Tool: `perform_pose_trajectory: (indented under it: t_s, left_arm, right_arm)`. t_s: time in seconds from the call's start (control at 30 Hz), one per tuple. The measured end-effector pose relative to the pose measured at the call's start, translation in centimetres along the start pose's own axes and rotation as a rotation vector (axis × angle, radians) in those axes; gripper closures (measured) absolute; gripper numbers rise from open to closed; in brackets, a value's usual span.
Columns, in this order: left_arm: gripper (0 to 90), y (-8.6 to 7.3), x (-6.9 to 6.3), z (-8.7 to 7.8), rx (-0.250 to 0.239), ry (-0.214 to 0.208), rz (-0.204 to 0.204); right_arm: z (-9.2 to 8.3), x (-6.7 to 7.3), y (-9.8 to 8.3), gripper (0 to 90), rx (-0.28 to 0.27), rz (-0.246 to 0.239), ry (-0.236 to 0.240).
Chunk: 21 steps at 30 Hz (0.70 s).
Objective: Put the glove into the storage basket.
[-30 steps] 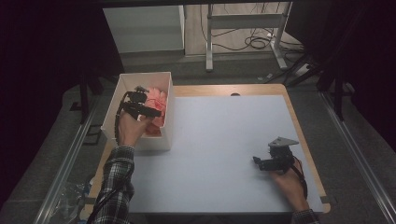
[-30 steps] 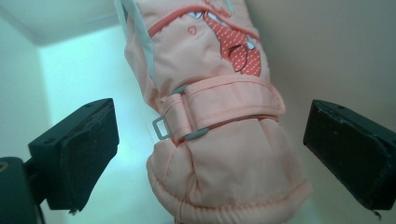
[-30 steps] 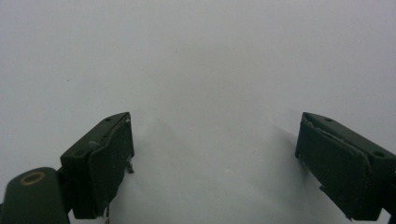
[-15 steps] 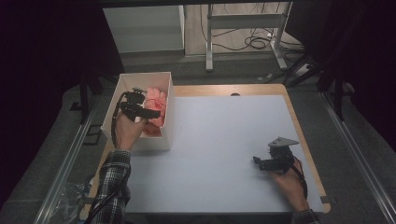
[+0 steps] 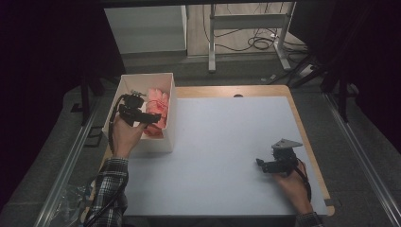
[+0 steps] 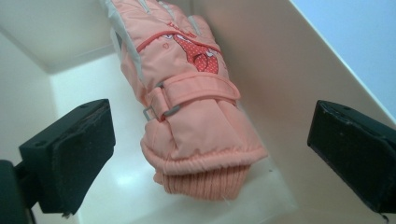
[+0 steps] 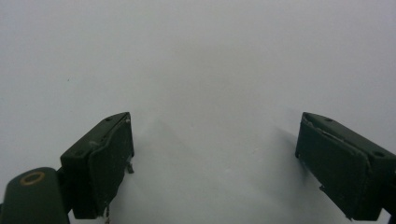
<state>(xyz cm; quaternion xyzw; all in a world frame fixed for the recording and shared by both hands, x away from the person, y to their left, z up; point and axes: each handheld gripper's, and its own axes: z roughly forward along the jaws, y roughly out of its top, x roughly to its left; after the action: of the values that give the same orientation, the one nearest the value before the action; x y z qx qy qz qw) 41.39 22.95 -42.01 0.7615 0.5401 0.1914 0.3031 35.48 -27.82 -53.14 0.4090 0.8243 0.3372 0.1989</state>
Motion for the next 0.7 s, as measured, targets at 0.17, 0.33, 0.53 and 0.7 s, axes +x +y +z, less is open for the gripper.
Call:
perform_pose_trajectory:
  t_s: [0.17,0.33,0.53,0.7]
  left_arm:
    - [1.2,-0.8,-0.2,-0.6,-0.016,-0.008,0.003]
    - [1.2,-1.5,-0.4,-1.1,-0.028,-0.019,0.01]
    - [1.4,-2.6,-0.8,-2.0,-0.043,-0.022,0.037]
    - [1.4,-3.6,-1.3,-2.7,-0.062,-0.037,0.048]
  right_arm:
    - [0.0,0.0,0.0,11.6,0.0,0.0,0.0]
    - [0.0,0.0,0.0,11.6,0.0,0.0,0.0]
    - [0.0,0.0,0.0,11.6,0.0,-0.001,0.0]
    - [0.0,0.0,0.0,11.6,0.002,-0.002,-0.001]
